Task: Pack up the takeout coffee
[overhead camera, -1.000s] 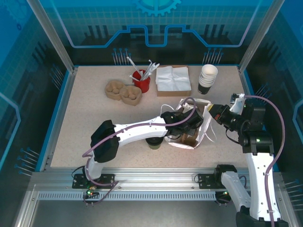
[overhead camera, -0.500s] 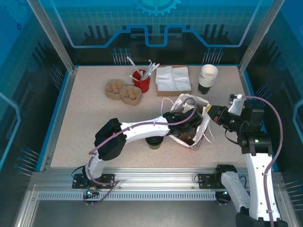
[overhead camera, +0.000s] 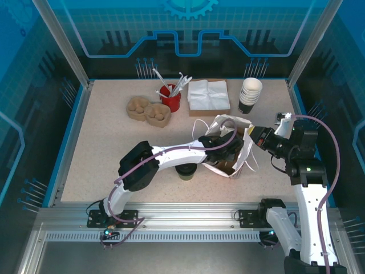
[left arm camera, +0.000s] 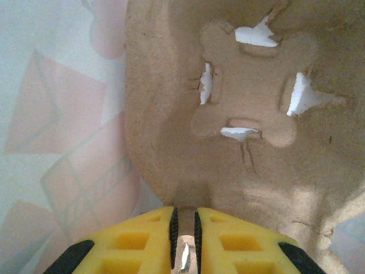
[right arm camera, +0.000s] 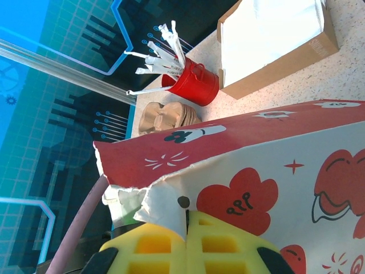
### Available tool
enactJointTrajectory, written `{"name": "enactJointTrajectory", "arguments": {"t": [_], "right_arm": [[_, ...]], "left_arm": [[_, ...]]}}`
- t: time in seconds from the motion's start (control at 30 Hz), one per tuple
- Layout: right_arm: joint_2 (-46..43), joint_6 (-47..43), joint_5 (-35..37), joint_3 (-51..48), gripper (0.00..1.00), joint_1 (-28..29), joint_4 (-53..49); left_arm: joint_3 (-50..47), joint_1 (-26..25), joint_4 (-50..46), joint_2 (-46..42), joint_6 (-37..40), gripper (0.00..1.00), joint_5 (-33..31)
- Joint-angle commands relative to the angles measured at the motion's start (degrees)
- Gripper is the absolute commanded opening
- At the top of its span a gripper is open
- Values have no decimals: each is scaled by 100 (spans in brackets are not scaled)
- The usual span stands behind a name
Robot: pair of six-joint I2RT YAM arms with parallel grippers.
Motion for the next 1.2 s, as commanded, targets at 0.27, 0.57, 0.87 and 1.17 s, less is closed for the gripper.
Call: {"name": "enactJointTrajectory", "arguments": {"t": [0.27,0.57,0.87,1.17], "right_arm": [[-194,-360,-159,-48,0,132,59],[-250,-677,210,-32,0,117,-149],[-339,-984,101,-178,0,119,-44],[-502,-1116,-160,-404,0,111,200]], "left_arm": [[-203,18,82,-315,305,23,26],[-361,-419,-231,-1138,453,32,-1040],[-819,-580,259,-1344,345,23,-1764],[-1075,-570,722,-1336,520,17,-2419]]}}
